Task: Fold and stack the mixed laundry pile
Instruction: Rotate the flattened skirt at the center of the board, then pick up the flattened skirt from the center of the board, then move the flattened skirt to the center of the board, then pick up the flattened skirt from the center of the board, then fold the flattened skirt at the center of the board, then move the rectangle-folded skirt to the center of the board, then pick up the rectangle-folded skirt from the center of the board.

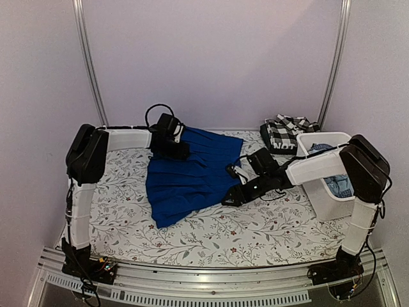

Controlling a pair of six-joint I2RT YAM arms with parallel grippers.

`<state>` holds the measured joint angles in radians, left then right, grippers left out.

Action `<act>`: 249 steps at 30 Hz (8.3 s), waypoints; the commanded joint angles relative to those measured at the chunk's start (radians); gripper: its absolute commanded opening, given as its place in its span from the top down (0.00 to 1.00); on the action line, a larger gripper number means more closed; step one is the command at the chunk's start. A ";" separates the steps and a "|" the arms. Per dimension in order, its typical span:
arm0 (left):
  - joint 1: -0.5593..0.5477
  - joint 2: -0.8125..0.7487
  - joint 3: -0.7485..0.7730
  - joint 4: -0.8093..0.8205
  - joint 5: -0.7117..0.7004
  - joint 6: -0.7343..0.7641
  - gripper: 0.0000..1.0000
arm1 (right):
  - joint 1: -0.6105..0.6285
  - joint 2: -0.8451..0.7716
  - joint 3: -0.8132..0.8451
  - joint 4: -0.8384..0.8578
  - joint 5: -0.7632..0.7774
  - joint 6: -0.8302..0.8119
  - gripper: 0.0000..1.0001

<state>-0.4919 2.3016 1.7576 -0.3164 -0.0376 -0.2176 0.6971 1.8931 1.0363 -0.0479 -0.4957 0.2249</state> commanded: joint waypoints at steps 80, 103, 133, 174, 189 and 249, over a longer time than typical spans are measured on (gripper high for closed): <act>-0.598 -0.636 -0.887 -0.254 -0.189 0.372 0.69 | -0.208 -0.451 -0.304 -0.131 -0.043 -0.058 0.39; -0.403 -0.782 -0.898 -0.228 -0.243 0.405 1.00 | 0.221 -0.189 -0.175 -0.073 0.522 -0.411 0.38; -0.394 -1.067 -0.840 -0.147 -0.542 0.541 1.00 | 0.347 -0.302 -0.060 -0.255 0.092 -0.272 1.00; -0.151 -0.447 -0.489 0.359 -0.143 0.398 0.34 | -0.236 0.258 0.223 -0.251 0.104 -0.214 0.95; -0.064 -0.347 -0.600 0.147 0.117 -0.035 0.59 | -0.076 0.302 0.242 -0.260 0.113 -0.262 0.94; -0.237 -0.425 -0.336 -0.352 -0.336 -0.693 1.00 | 0.220 -0.073 0.048 -0.097 -0.016 -0.009 0.90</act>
<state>-0.7345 1.9995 1.4281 -0.6552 -0.3058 -0.8906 0.9089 1.8816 1.0584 -0.1268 -0.5095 0.2260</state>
